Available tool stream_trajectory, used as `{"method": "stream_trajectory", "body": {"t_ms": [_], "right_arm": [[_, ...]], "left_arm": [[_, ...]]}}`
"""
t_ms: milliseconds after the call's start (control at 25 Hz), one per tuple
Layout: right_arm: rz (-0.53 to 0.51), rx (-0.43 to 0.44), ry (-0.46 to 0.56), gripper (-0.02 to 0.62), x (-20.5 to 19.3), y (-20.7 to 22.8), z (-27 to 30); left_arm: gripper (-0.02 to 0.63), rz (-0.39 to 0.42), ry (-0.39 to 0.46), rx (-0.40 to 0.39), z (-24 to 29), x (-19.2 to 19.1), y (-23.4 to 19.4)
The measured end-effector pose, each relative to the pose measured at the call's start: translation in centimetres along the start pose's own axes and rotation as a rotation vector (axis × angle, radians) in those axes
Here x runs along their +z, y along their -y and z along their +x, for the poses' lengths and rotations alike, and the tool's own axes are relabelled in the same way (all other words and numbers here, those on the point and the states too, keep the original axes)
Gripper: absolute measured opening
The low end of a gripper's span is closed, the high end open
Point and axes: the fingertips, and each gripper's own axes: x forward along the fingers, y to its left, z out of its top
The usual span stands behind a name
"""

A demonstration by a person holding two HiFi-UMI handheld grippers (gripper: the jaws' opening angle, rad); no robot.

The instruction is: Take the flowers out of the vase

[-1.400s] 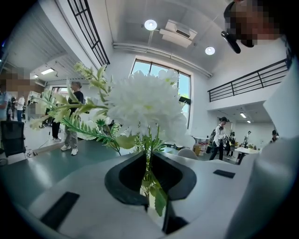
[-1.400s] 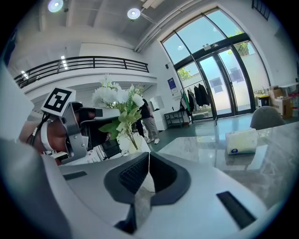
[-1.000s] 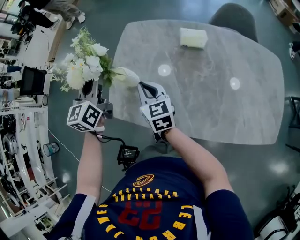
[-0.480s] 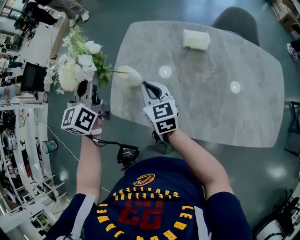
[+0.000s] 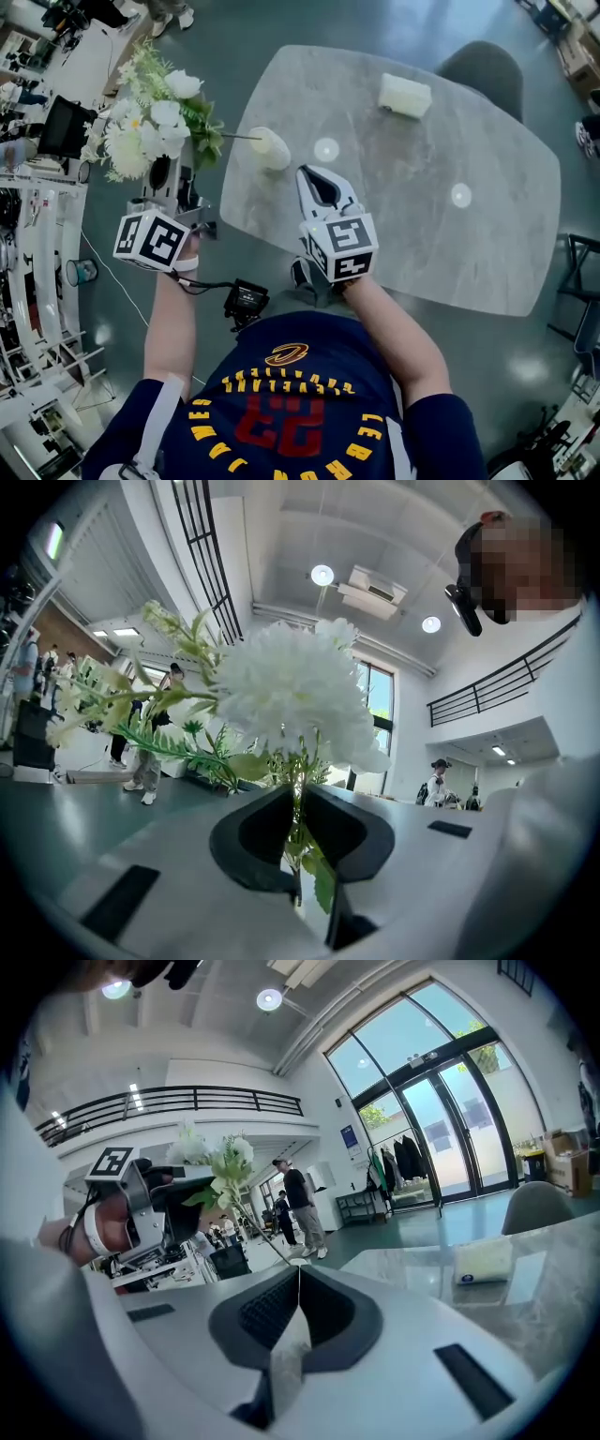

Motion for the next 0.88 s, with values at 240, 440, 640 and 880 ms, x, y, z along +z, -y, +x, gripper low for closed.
{"method": "stream_trajectory", "body": {"t_ms": [240,440,640,880], "right_arm": [[-0.032,0.017,0.022,0.008,1.8,-2.3,-1.6],[-0.050,0.016,0.043,0.008,2.8,-3.8,-2.6],[-0.022,0.025,0.048,0.008,4.5,-4.3,-3.7],[-0.005,0.022,0.095,0.008,5.8,-3.8,-3.8]], "left_arm": [[0.049,-0.033,0.050,0.001,-3.2,2.2,-0.6],[0.048,-0.055,0.071,-0.003,-5.3,2.5,-0.8],[0.048,-0.086,0.073,-0.002,-6.3,2.7,-0.5],[0.049,-0.108,0.077,0.001,-6.2,2.3,-1.2]]}}
